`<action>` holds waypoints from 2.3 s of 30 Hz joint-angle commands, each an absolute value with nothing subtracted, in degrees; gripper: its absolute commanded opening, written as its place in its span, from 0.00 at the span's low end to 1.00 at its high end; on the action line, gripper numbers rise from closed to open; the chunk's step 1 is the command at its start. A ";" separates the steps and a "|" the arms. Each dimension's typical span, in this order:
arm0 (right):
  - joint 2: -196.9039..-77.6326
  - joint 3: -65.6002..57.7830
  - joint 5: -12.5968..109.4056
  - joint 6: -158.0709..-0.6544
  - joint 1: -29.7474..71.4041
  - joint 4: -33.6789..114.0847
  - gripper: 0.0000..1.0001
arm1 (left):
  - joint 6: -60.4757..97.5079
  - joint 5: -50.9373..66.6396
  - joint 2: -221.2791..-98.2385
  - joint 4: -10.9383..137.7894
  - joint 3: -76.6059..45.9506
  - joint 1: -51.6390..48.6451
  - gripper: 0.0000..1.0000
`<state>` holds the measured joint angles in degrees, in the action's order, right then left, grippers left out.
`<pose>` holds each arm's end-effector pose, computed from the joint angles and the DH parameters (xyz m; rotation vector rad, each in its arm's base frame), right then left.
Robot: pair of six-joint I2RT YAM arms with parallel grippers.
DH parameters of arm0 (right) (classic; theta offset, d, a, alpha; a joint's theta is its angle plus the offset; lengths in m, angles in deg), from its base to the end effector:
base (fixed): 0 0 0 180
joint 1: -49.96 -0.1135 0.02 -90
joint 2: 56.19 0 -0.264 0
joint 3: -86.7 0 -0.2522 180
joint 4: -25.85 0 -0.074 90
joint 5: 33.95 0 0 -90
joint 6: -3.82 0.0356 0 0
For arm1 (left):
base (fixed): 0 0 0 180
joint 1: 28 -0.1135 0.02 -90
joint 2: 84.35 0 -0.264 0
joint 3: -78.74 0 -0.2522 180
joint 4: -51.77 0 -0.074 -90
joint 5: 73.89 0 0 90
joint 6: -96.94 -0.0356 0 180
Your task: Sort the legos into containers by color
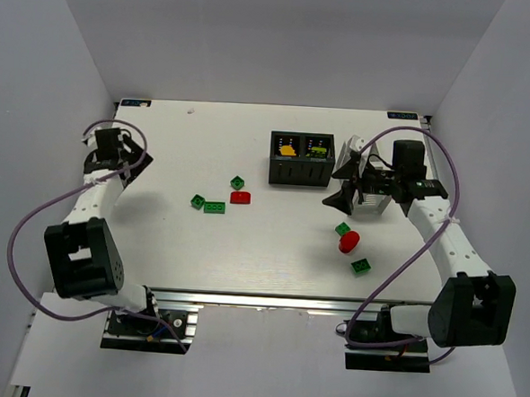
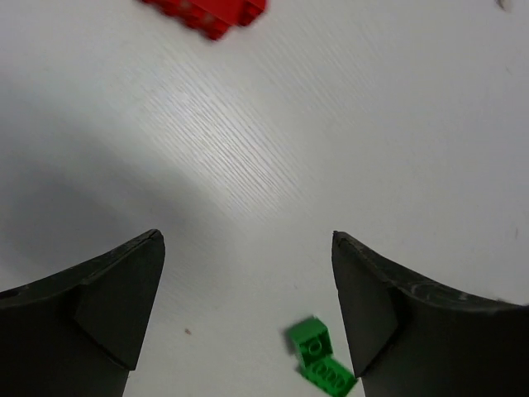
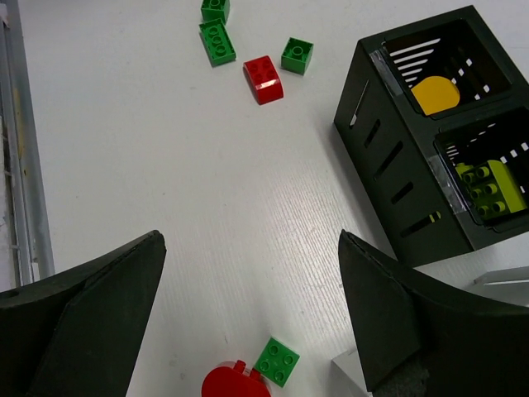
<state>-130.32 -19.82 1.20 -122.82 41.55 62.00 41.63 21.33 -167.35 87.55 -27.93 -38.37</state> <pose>0.2684 0.0691 0.3080 -1.2034 1.5917 0.7361 0.3075 0.0596 0.2552 -0.9456 2.1645 -0.0985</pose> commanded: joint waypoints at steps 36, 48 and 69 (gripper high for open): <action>-138.10 -15.74 2.70 -122.74 41.61 58.94 0.89 | 85.25 31.59 -209.24 104.10 9.52 -50.14 0.98; -136.78 -15.73 2.52 -122.83 41.52 59.73 0.89 | 81.04 27.45 -211.72 106.58 11.31 -50.41 0.83; -134.05 -17.58 -1.43 -121.77 41.34 59.65 0.88 | 68.04 5.14 -184.15 84.17 -26.55 -49.80 0.20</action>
<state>-134.88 -17.83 1.15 -122.38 41.57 60.56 72.47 11.31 -191.86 86.72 -20.54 -50.61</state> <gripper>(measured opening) 0.882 0.593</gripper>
